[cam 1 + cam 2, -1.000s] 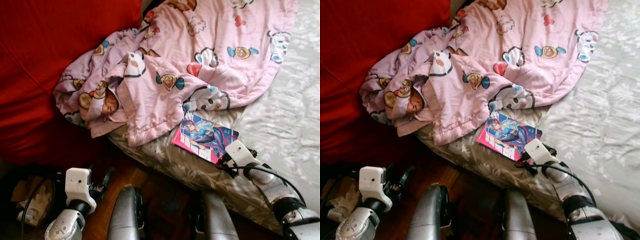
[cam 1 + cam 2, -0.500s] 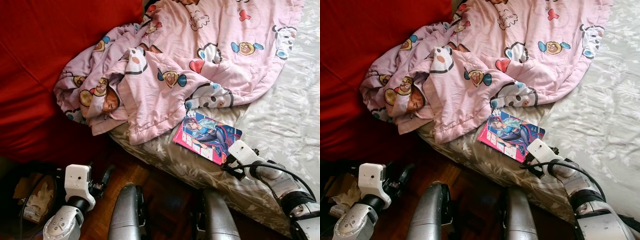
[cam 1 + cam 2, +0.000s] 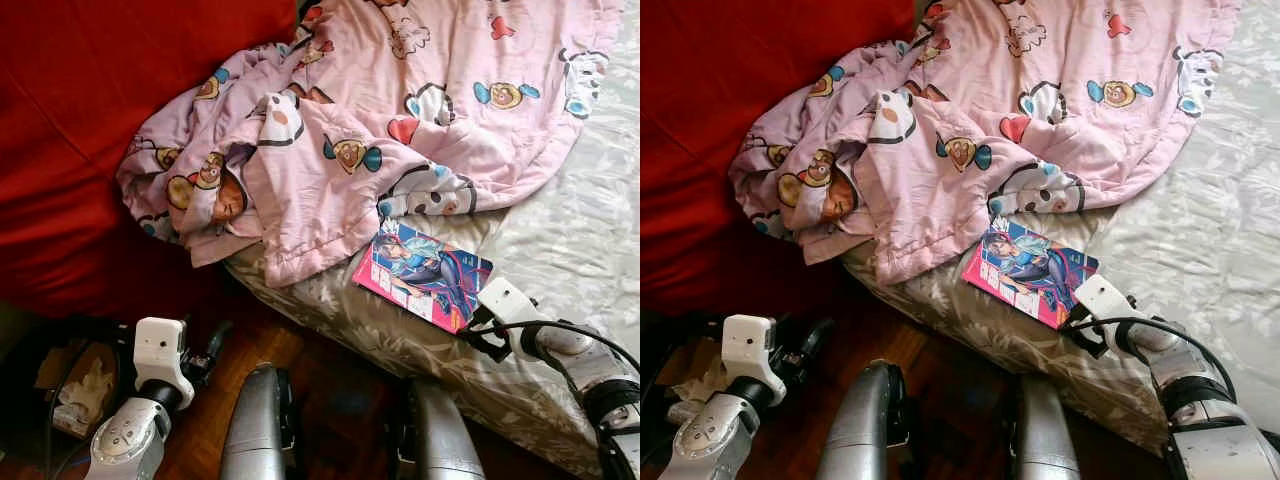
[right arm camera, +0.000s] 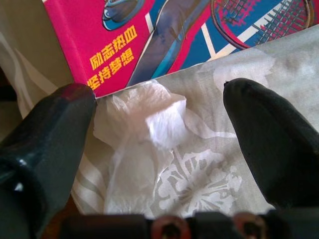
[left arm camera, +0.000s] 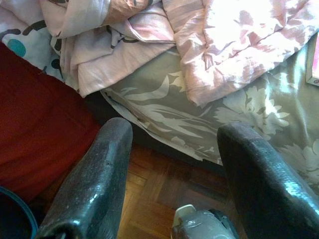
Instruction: Clean up the room
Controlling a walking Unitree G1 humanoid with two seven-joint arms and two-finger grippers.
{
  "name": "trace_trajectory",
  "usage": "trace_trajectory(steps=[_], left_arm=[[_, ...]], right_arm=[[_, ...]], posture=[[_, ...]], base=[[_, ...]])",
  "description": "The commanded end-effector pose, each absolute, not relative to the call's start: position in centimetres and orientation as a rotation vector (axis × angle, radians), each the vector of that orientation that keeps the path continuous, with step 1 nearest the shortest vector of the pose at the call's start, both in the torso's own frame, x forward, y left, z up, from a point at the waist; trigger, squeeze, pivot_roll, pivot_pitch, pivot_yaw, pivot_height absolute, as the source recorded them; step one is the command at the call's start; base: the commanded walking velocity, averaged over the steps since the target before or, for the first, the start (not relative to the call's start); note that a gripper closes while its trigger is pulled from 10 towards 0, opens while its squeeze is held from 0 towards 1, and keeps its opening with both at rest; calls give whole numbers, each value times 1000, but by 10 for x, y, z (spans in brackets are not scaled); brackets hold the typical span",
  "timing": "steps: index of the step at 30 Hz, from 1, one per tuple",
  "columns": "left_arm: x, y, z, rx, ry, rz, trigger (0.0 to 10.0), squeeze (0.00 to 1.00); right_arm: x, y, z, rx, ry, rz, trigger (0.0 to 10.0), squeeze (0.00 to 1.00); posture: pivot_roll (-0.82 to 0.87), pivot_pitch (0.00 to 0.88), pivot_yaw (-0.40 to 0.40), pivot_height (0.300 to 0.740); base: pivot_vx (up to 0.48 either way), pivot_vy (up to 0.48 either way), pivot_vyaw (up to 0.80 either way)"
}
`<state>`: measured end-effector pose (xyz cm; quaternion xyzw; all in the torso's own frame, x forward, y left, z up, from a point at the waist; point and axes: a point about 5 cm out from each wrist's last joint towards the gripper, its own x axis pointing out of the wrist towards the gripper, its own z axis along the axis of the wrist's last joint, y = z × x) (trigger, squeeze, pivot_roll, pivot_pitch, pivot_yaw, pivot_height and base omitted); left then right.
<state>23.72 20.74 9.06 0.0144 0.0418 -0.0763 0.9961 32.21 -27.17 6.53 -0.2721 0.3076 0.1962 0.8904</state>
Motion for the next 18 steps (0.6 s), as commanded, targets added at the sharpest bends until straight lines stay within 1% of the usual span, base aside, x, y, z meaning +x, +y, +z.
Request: trace_trajectory(steps=[1,5,7,18], left_arm=[[231,215,82,32,135,-135,10000,0],[232,216,82,35,134,-137,10000,0],[232,215,82,38,133,-139,10000,0],[229,216,81,42,145,-141,10000,0]], right_arm=[[313,-279,57,-571,686,397,10000,0],[314,-277,57,-602,685,409,10000,0],[312,-279,54,-676,709,406,10000,0],[307,-280,49,-716,763,461,10000,0]], posture=[[109,352,97,623],[111,353,100,623],[118,354,104,623],[122,357,105,623]], base=[[0,0,0],[0,0,0],[0,0,0],[0,0,0]])
